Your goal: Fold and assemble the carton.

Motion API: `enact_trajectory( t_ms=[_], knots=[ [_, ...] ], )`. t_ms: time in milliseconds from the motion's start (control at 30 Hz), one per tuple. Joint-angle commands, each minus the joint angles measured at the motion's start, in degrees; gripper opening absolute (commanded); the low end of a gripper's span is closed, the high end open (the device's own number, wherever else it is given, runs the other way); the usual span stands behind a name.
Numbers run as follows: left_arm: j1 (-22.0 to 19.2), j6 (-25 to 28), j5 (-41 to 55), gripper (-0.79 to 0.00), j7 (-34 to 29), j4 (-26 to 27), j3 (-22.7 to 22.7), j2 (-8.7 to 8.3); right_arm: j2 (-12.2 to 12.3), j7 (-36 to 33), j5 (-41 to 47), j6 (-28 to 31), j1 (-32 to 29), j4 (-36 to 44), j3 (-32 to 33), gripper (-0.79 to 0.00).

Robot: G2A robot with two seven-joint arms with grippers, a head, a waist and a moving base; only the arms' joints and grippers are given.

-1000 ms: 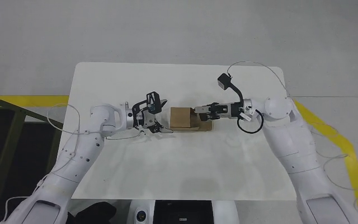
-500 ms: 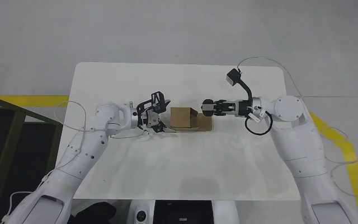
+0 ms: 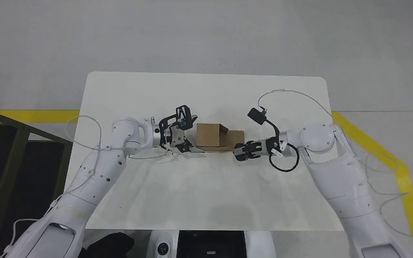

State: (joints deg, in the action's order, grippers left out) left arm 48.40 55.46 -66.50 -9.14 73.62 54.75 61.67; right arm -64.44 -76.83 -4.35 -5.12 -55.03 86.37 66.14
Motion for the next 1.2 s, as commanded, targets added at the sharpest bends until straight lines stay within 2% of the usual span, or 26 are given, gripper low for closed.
enact_trajectory(
  t_ms=[0,333,800,1167],
  knots=[
    [-0.1,-0.04,0.2,0.0,-0.2,0.01,-0.09,0.05,-0.01,0.5,0.19,-0.21,-0.46,0.1,-0.58,-0.785],
    [-0.18,0.14,1.2,0.0,-0.97,-0.05,-0.35,0.19,-1.11,10.07,1.03,1.16,1.44,-4.51,-4.48,-0.785],
    [-0.56,0.75,3.32,0.0,-3.34,-0.75,-0.84,0.36,-4.36,13.58,5.81,4.99,8.87,-13.41,-13.58,-0.785],
    [-0.43,1.29,6.22,0.0,-4.96,-1.76,-0.45,0.26,-5.61,14.34,7.75,8.87,11.72,-17.28,-15.69,-0.785]
  ],
)
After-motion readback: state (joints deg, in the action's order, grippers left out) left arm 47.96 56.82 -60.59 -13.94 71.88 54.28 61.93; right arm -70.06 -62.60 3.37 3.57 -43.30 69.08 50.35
